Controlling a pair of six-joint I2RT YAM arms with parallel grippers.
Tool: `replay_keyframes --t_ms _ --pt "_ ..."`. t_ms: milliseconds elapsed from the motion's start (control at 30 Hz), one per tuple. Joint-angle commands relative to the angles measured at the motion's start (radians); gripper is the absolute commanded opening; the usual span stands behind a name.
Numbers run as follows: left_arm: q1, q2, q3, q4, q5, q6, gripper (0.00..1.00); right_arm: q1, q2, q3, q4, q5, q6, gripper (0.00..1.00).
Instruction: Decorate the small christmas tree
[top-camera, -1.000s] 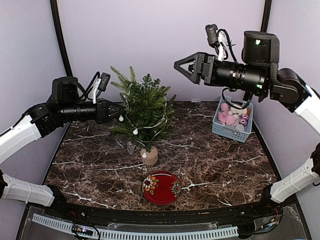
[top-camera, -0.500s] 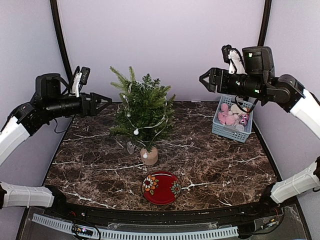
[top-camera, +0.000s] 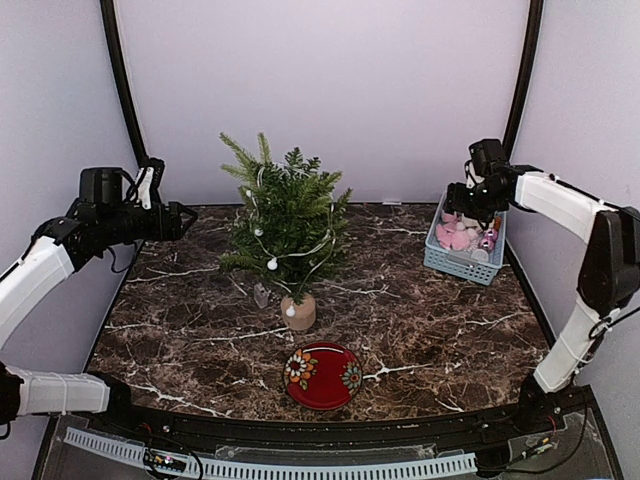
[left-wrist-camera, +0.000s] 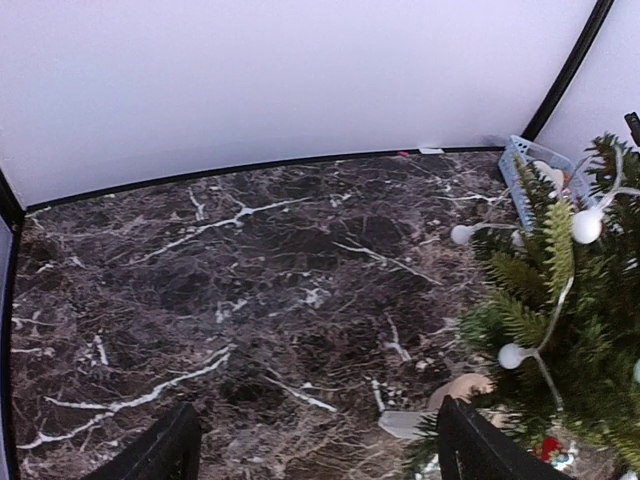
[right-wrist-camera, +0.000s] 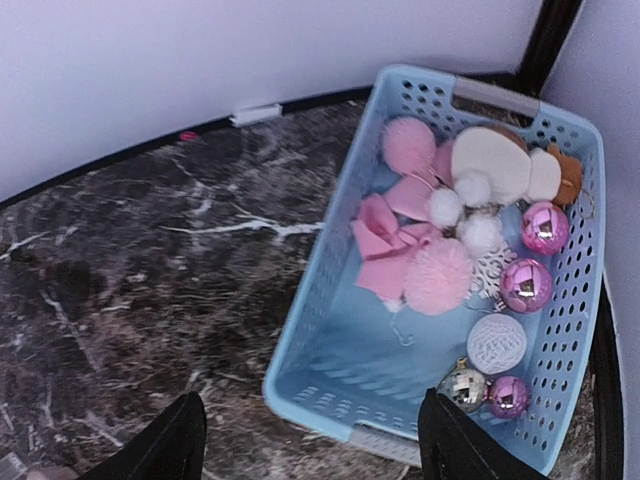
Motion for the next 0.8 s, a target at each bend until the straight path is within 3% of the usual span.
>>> replay_keyframes --t_ms 0,133,267,500,767 --pt "0.006 -0.060 -0.099 0.115 -0.133 0.105 0.84 -0.084 0.151 0.073 0.025 -0.050 -0.036 0.72" --pt "0.007 -0.077 -0.188 0.210 -0.126 0.118 0.84 -0.116 0.290 0.141 -0.017 -0.059 -0.056 0.70" --pt "0.006 -0.052 -0.180 0.179 -0.145 0.165 0.83 -0.114 0.340 0.123 -0.057 -0.106 -0.062 0.68" --pt "0.007 -0.033 -0.180 0.175 -0.164 0.182 0.83 -0.035 0.251 -0.095 -0.057 -0.206 -0.002 0.70" --pt "0.007 -0.043 -0.188 0.179 -0.151 0.184 0.83 0.234 0.047 -0.308 -0.070 -0.263 0.175 0.71"
